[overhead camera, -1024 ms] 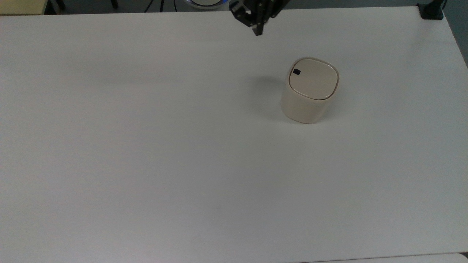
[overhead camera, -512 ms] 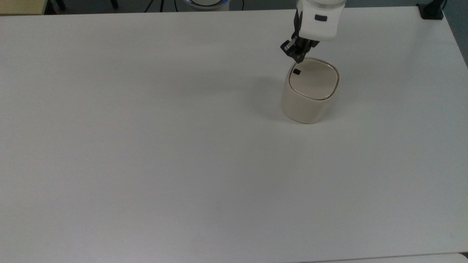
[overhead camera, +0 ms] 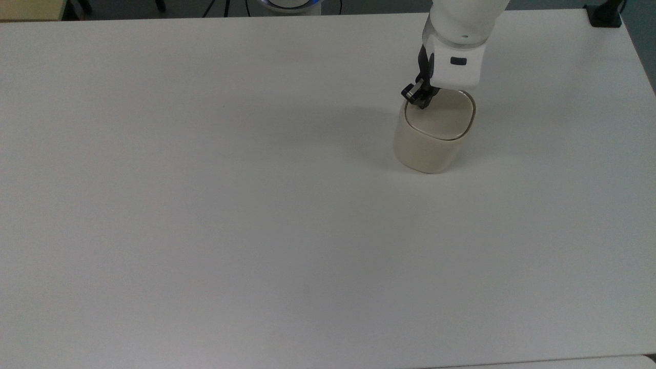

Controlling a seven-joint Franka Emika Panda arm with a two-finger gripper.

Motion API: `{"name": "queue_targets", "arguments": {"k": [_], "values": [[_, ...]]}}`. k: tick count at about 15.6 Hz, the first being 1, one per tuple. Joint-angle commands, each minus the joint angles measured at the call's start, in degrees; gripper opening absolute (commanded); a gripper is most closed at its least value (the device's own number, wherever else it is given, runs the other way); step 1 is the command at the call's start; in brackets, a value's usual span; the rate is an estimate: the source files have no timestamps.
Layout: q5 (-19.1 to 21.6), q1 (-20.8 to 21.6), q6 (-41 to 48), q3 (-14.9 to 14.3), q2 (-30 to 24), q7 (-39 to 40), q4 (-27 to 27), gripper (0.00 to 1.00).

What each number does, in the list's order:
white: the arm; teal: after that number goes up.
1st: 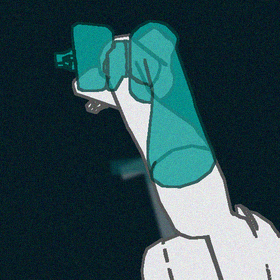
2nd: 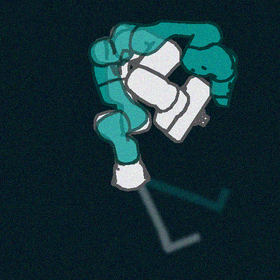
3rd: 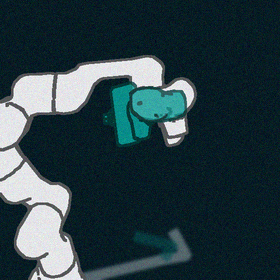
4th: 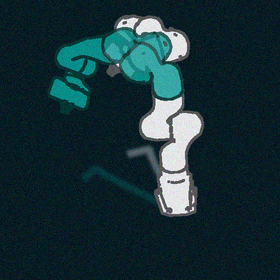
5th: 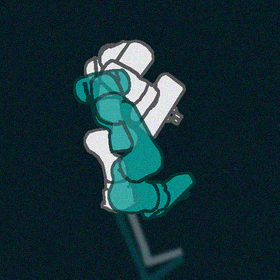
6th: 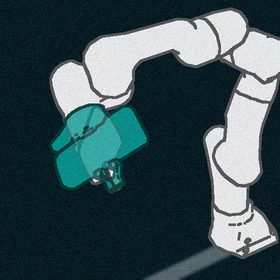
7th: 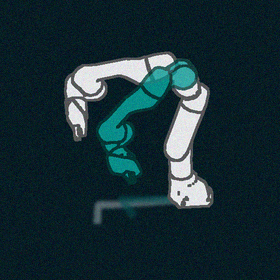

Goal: Open the trash bin

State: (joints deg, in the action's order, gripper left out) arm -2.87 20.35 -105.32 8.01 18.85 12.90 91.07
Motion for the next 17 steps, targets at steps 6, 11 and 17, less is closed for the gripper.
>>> {"name": "queue_targets", "arguments": {"k": [6, 11, 17], "values": [[-0.1, 0.1, -0.9, -1.0, -2.0, 0.9, -0.6, 0.00], [0.1, -6.8, 5.9, -1.8, -6.7, 0.1, -4.0, 0.00], [-0.6, -19.2, 14.5, -1.9, -14.1, -3.5, -3.9, 0.02]]}}
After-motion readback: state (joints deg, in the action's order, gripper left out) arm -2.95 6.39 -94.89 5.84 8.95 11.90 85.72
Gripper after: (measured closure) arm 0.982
